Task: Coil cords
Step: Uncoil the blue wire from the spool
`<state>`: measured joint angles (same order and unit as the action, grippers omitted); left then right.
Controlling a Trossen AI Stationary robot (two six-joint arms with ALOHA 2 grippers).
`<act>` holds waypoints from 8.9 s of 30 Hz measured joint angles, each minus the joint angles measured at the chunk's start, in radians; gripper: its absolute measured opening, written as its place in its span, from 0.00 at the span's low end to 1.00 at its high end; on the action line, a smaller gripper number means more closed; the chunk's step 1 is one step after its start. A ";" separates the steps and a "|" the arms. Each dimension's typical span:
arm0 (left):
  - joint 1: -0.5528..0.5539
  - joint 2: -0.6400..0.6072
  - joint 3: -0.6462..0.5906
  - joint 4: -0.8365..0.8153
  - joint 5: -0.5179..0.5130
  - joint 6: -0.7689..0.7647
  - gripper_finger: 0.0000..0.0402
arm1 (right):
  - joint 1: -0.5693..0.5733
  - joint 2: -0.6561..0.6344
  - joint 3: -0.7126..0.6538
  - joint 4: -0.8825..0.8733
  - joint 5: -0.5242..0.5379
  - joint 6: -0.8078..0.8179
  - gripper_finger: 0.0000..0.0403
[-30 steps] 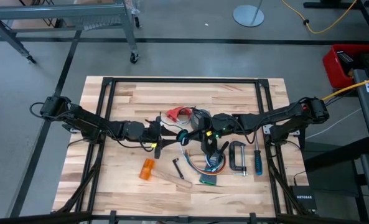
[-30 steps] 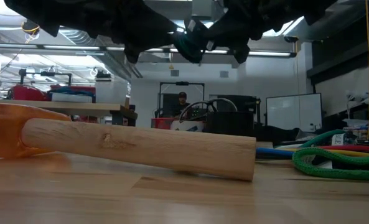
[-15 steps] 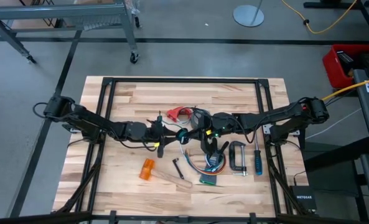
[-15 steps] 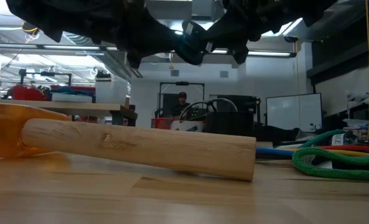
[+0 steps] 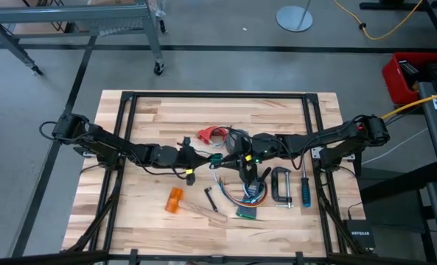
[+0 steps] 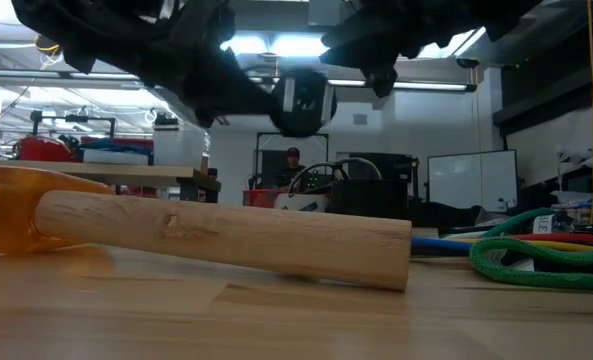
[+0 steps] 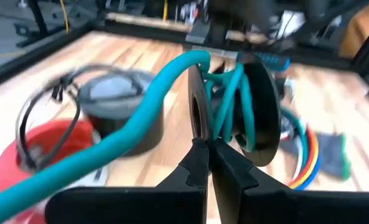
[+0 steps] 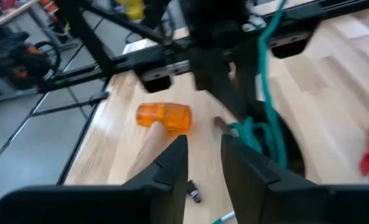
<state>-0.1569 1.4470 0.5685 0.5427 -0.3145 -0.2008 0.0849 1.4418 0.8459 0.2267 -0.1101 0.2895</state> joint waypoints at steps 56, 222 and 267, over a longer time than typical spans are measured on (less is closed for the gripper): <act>-0.052 -0.001 0.000 0.082 0.132 0.157 0.00 | 0.001 0.134 0.000 0.251 -0.031 0.039 0.53; -0.021 -0.014 0.002 -0.282 0.000 -0.100 0.00 | 0.308 0.280 0.208 -0.529 0.111 0.230 0.02; 0.145 -0.059 0.002 0.387 -0.445 -0.023 0.00 | 0.137 -0.183 0.208 -0.415 0.127 0.016 0.02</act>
<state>-0.0124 1.3881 0.5705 0.9300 -0.7592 -0.2238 0.2218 1.2591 1.0538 -0.1879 0.0166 0.3050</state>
